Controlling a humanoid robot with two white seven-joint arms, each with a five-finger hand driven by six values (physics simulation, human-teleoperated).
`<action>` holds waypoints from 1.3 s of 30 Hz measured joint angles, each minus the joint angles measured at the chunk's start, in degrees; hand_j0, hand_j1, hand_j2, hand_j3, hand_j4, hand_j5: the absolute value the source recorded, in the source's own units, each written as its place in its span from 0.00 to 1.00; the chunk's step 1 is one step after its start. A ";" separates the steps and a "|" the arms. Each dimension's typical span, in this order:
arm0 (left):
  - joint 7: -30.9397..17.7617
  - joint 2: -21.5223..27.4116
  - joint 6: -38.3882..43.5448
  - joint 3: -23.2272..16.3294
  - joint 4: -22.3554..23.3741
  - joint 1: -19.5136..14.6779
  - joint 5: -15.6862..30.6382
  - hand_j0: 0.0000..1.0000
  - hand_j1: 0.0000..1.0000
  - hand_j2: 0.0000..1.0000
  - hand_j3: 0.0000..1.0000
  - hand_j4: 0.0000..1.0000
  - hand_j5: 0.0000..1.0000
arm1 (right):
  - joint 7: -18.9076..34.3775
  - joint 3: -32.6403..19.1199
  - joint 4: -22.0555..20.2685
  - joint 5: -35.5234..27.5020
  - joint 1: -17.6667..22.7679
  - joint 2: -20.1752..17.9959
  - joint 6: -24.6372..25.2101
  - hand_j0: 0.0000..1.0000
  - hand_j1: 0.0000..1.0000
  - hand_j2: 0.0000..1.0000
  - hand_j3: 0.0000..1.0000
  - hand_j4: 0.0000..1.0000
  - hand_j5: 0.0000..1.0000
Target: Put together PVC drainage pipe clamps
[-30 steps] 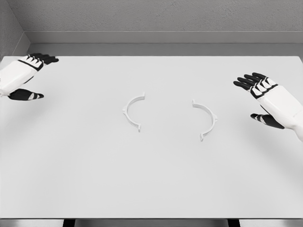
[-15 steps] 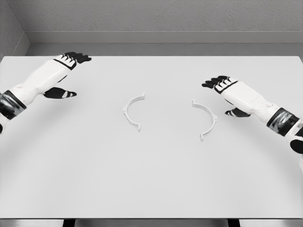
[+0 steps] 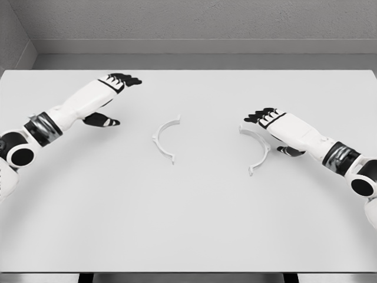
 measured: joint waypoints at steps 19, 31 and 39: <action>0.00 -5.01 0.00 -4.20 6.71 -3.34 -0.07 1.00 1.00 1.00 1.00 1.00 1.00 | 0.42 -1.86 -5.95 -1.01 2.64 -1.37 -0.05 1.00 1.00 1.00 1.00 1.00 1.00; 0.00 -6.41 0.00 -6.12 6.69 -3.34 -0.08 1.00 1.00 1.00 1.00 1.00 1.00 | 0.44 -1.40 -6.73 -0.65 2.55 -0.98 -0.04 1.00 1.00 1.00 1.00 1.00 1.00; 0.00 -6.68 0.00 -6.18 6.54 -2.99 -0.10 1.00 1.00 1.00 1.00 1.00 1.00 | 0.43 0.25 -4.77 -0.52 1.93 -0.62 -0.04 1.00 1.00 1.00 1.00 1.00 1.00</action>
